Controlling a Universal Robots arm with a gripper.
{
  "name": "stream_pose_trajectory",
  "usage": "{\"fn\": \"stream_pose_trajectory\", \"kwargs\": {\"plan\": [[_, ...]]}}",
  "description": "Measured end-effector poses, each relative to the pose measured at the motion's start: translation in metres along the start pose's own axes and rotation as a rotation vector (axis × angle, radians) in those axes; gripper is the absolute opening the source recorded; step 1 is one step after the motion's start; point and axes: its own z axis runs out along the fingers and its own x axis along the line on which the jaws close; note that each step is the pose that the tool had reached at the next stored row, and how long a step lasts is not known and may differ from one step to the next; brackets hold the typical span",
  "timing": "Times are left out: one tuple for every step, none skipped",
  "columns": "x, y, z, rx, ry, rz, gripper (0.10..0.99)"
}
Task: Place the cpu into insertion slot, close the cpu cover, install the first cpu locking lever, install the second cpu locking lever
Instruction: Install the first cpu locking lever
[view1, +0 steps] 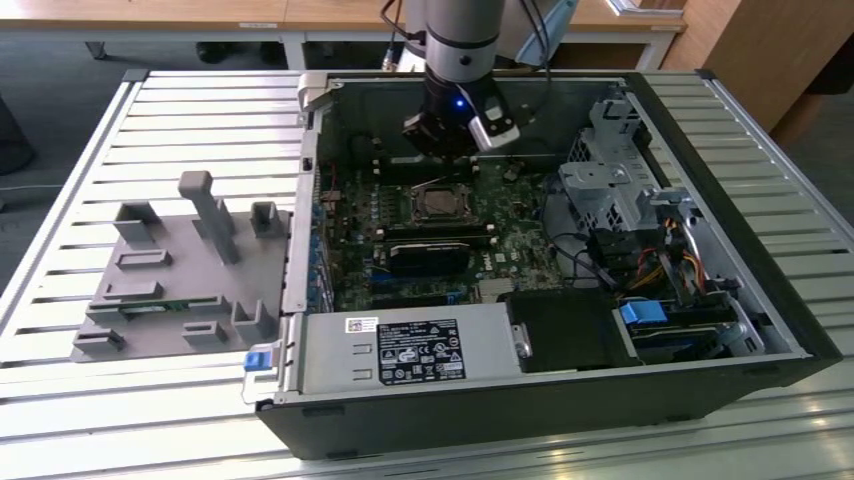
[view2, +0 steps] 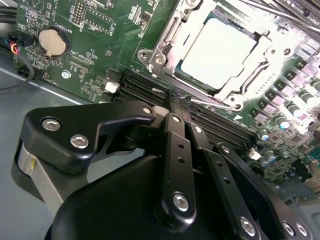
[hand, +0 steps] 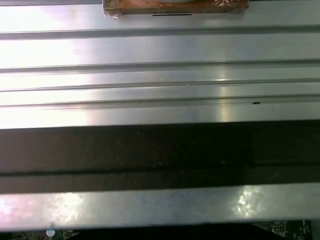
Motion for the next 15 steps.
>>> {"fn": "stream_pose_trajectory", "kwargs": {"plan": [[-0.0004,0.0,0.0004,0.0,0.0,0.0,0.106],[-0.0008,0.0,0.0009,0.0,0.0,0.0,0.106],[-0.0012,-0.0001,0.0014,0.0,0.0,0.0,0.106],[-0.0015,-0.0001,0.002,0.0,0.0,0.0,0.106],[-0.0018,-0.0002,0.0026,0.0,0.0001,0.0,0.106],[-0.0021,-0.0002,0.0032,0.0,0.0002,0.0,0.106],[-0.0022,-0.0003,0.0039,0.001,0.0003,0.0,0.106],[-0.0023,-0.0003,0.0047,0.001,0.0004,0.0,0.106],[-0.0025,-0.0004,0.0056,0.002,0.0006,0.0,0.106],[-0.0028,-0.0004,0.0064,0.002,0.0008,0.0,0.106],[-0.003,-0.0005,0.0072,0.003,0.0009,0.0,0.106],[-0.0032,-0.0005,0.0079,0.003,0.0011,0.0,0.106],[-0.0035,-0.0005,0.0085,0.003,0.0014,0.0,0.106],[-0.0036,-0.0005,0.0091,0.004,0.0015,0.0,0.106],[-0.0037,-0.0005,0.0097,0.006,0.0017,0.0,0.106]]}}
